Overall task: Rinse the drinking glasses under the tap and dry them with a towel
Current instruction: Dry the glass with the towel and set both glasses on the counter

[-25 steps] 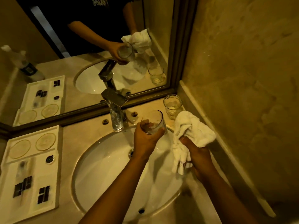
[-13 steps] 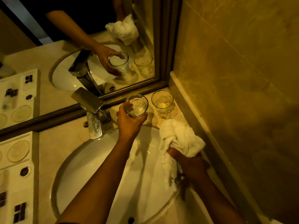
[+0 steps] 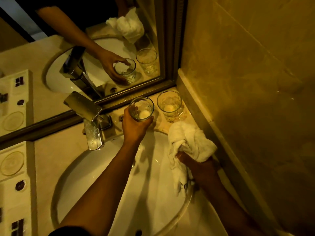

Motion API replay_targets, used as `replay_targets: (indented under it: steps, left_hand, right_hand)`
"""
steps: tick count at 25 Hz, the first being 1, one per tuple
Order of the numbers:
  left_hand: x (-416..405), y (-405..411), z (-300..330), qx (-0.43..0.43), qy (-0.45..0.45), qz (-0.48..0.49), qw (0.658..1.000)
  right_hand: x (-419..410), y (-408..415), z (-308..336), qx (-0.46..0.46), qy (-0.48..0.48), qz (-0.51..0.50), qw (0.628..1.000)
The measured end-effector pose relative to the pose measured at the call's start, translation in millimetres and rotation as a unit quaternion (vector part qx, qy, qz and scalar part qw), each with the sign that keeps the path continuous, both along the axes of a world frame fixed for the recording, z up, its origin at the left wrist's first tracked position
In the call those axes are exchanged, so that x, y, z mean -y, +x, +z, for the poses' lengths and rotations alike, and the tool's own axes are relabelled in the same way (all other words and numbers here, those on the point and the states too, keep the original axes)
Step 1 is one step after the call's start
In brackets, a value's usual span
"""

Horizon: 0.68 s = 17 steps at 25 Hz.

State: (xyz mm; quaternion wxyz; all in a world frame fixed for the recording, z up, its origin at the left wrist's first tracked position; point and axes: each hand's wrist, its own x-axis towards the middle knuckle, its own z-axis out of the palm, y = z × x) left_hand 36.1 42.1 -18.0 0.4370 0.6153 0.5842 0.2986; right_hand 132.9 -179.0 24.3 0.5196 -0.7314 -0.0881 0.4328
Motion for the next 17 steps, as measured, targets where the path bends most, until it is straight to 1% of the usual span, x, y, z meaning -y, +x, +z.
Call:
replay_targets:
  steps: [5, 8, 11, 12, 13, 14, 15, 16, 17]
  left_hand:
    - [-1.3, 2.2, -1.4, -0.017, 0.012, -0.006, 1.000]
    - [-0.4, -2.7, -5.5, -0.026, 0.002, -0.004, 1.000]
    - [30.0, -14.7, -3.0, -0.069, -0.004, 0.014, 0.997]
    - [49.7, -21.2, 1.0, -0.073, -0.001, 0.017, 0.997]
    - [71.6, -28.3, 7.5, -0.048, -0.018, 0.012, 0.999]
    - [94.5, -34.8, 18.5, 0.012, -0.083, -0.010, 0.996]
    - [117.8, -41.3, 30.1, 0.107, -0.200, -0.041, 0.973]
    - [138.7, -47.6, 43.4, 0.211, -0.317, -0.072, 0.922]
    - [153.6, -55.1, 52.8, 0.276, -0.394, -0.082, 0.873]
  right_hand:
    - [0.8, -1.3, -1.2, -0.011, 0.015, -0.017, 1.000]
    - [4.6, -5.0, -2.3, 0.011, 0.002, 0.009, 1.000]
    - [13.0, -9.7, 1.9, 0.022, 0.026, 0.026, 0.999]
    - [16.1, -11.6, 6.2, 0.021, 0.037, 0.024, 0.999]
    - [20.2, -13.9, 8.9, 0.021, 0.049, 0.024, 0.998]
    - [25.8, -17.1, 12.2, 0.014, 0.059, 0.025, 0.998]
    - [32.8, -21.4, 13.5, 0.004, 0.066, 0.030, 0.997]
    - [39.3, -25.8, 15.4, -0.005, 0.067, 0.035, 0.997]
    - [46.3, -29.4, 14.6, -0.007, 0.065, 0.046, 0.997]
